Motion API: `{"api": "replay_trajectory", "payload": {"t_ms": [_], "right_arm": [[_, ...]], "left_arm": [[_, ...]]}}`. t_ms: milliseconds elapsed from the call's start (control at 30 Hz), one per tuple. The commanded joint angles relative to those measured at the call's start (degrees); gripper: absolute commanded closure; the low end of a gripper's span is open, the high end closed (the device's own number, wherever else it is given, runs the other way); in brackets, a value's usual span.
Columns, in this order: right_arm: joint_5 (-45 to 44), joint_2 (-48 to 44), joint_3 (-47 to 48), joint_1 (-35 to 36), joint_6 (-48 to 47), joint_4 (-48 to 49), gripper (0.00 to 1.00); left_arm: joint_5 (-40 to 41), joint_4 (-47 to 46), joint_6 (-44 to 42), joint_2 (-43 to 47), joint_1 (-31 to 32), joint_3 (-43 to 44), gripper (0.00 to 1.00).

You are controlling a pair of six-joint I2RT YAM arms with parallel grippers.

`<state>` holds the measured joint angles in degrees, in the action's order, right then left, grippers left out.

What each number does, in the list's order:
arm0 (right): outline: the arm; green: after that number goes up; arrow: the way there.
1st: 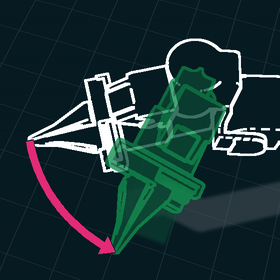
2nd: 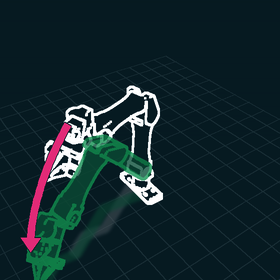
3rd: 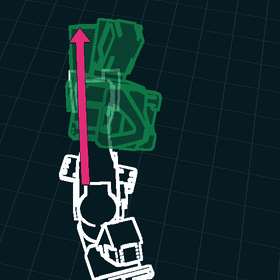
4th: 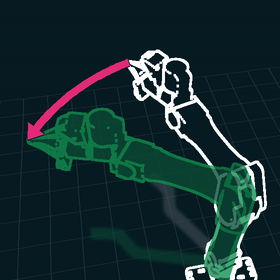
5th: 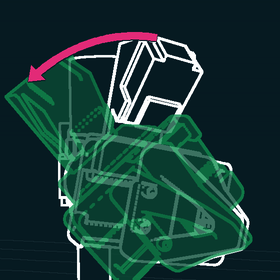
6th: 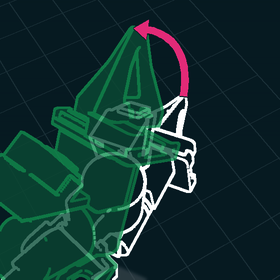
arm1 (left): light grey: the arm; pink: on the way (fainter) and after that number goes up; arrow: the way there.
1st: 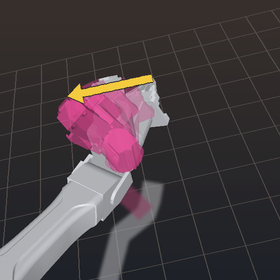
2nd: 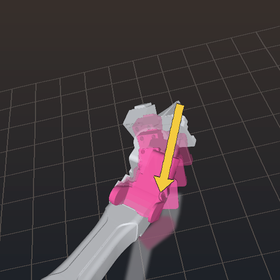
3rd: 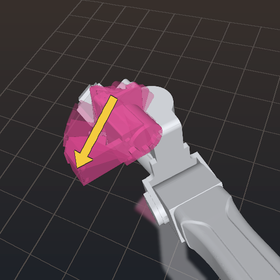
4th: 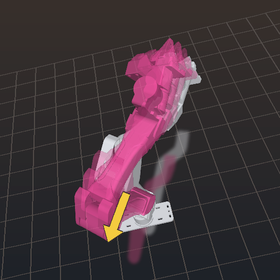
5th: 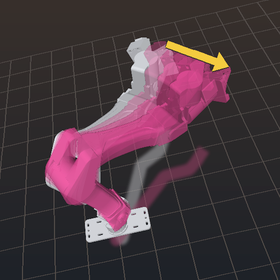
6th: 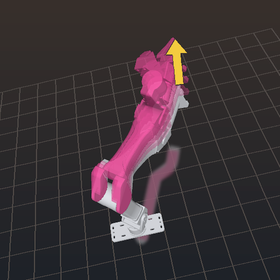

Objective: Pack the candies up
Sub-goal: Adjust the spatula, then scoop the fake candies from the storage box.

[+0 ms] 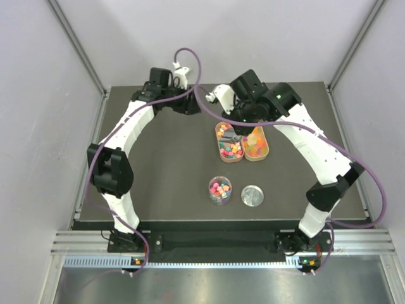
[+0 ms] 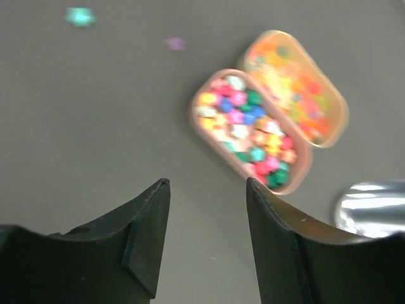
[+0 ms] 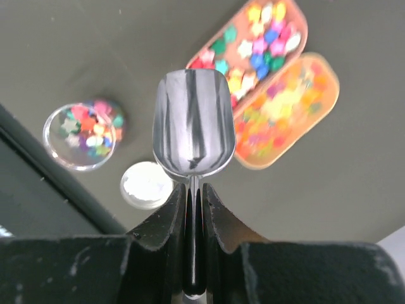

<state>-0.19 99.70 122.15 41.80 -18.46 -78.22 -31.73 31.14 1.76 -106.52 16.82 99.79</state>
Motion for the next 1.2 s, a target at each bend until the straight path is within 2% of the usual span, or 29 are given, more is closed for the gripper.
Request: {"api": "replay_trajectory", "payload": {"t_ms": [0, 133, 267, 467, 667, 800, 1167], "right_arm": [[-2.43, -7.15, -4.98, -3.65, 10.44, -2.56, 1.00], [-10.52, -8.38, -11.30, -4.89, 18.00, -1.33, 1.00], [-13.34, -9.35, -14.04, -4.54, 25.46, -2.47, 1.00], [-6.68, -3.48, -11.41, -4.89, 28.12, -3.00, 1.00], [-0.70, 0.23, -13.95, -8.31, 28.83, -3.87, 1.00], [0.01, 3.13, -14.66, -9.81, 28.74, -4.23, 1.00], [1.85, 9.10, -11.50, -10.51, 28.13, -4.05, 1.00]], "left_arm": [[5.27, -5.90, -0.09, 4.30, -3.90, -3.45, 0.43], [4.22, -6.26, 0.35, 3.34, -4.07, -6.17, 0.43], [2.90, -8.19, 1.76, 2.29, -3.99, -8.03, 0.43], [4.48, -8.46, 1.14, -2.55, -3.46, -4.79, 0.43], [5.00, -8.72, 1.32, -8.08, -2.85, 0.84, 0.42], [5.97, -8.99, 1.14, -10.81, -1.97, 3.30, 0.41], [4.48, -10.22, 2.46, -11.69, -1.44, 1.81, 0.41]]}}
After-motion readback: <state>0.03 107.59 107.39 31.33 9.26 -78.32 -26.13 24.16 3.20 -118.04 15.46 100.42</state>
